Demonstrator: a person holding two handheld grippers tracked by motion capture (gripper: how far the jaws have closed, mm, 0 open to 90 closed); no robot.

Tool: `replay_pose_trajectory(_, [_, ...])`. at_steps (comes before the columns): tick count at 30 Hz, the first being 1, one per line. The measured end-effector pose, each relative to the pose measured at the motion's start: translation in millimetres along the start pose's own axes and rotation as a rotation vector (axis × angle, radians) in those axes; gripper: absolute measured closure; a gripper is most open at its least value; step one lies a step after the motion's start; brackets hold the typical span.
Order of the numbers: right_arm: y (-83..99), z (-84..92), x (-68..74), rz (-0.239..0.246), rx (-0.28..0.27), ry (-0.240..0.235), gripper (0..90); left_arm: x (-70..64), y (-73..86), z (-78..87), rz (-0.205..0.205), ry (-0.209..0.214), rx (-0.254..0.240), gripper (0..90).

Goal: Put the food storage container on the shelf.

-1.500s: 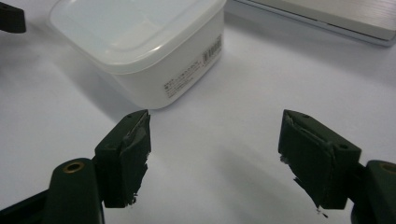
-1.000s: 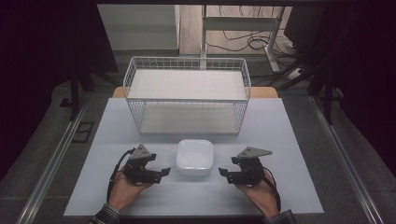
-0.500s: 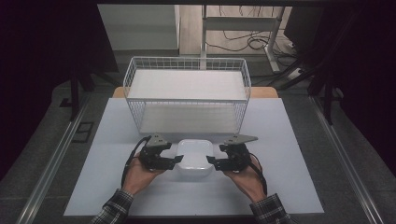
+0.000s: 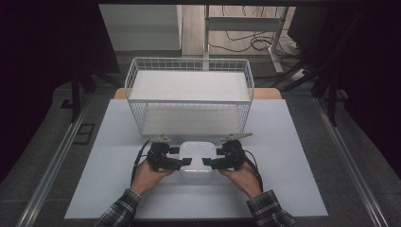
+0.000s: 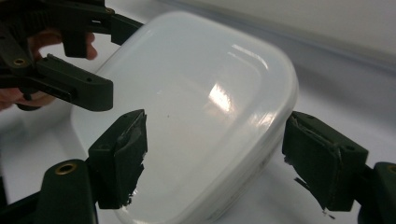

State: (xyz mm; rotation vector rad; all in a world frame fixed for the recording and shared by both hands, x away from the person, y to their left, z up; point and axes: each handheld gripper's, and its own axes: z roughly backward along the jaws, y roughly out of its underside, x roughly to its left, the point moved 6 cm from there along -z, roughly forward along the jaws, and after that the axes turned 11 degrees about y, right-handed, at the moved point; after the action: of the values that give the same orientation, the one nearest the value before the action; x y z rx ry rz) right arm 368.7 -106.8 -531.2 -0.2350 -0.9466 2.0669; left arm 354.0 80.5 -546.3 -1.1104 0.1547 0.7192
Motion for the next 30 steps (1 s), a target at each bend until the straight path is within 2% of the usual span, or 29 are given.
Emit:
replay_pose_trajectory(2, [3.4,2.5,1.8,-0.026,0.021,-0.022,23.2,-4.4,5.9,4.2,0.030,0.033,0.004,23.9])
replay_pose_trajectory(4, [4.7,4.8,2.8,-0.027,0.030,-0.023,25.9,-6.9,7.8,7.5,0.028,0.032,0.008,26.5])
replay_pose_trajectory(6, [7.0,13.1,4.1,-0.014,0.037,-0.013,35.9,-11.1,10.4,13.1,0.029,0.014,-0.006,35.5])
replay_pose_trajectory(7, [8.3,16.6,3.6,-0.017,0.033,-0.013,40.5,-12.9,11.4,15.9,0.037,0.005,-0.012,45.8])
replay_pose_trajectory(8, [9.4,19.5,2.4,-0.020,0.024,-0.015,45.9,-13.9,11.7,18.3,0.039,0.000,-0.013,45.8])
replay_pose_trajectory(9, [11.1,25.0,1.0,-0.031,0.017,-0.024,54.0,-15.4,12.5,21.4,0.055,0.009,-0.009,54.3])
replay_pose_trajectory(10, [11.1,25.0,1.0,-0.031,0.017,-0.024,54.0,-16.7,12.9,24.0,0.066,0.011,-0.008,54.3])
replay_pose_trajectory(12, [12.1,30.8,1.1,-0.044,0.018,-0.035,60.9,-20.1,13.5,27.8,0.069,0.005,-0.005,61.6])
replay_pose_trajectory(14, [11.9,33.9,1.5,-0.076,0.001,-0.036,66.4,-22.7,13.6,29.7,0.077,-0.012,-0.018,66.2])
replay_pose_trajectory(16, [11.6,34.9,1.4,-0.081,-0.004,-0.035,69.1,-23.1,12.8,33.0,0.089,-0.015,-0.041,68.8])
replay_pose_trajectory(18, [10.2,38.7,0.1,-0.101,-0.027,-0.027,78.0,-22.3,12.6,35.0,0.071,-0.039,-0.053,79.8])
replay_pose_trajectory(19, [10.3,38.9,0.2,-0.084,-0.033,-0.012,78.1,-22.6,12.7,33.9,0.060,-0.057,-0.052,79.9])
replay_pose_trajectory(21, [9.8,37.6,0.8,-0.069,-0.045,0.019,78.1,-21.4,12.6,33.8,0.076,-0.049,-0.065,80.0])
replay_pose_trajectory(25, [8.3,36.7,1.6,-0.059,-0.069,0.035,78.1,-21.1,11.3,33.7,0.064,-0.068,-0.066,80.0])
replay_pose_trajectory(30, [-0.6,40.3,1.9,-0.049,-0.108,0.046,78.1,-20.9,1.8,39.2,0.048,-0.079,-0.095,80.1])
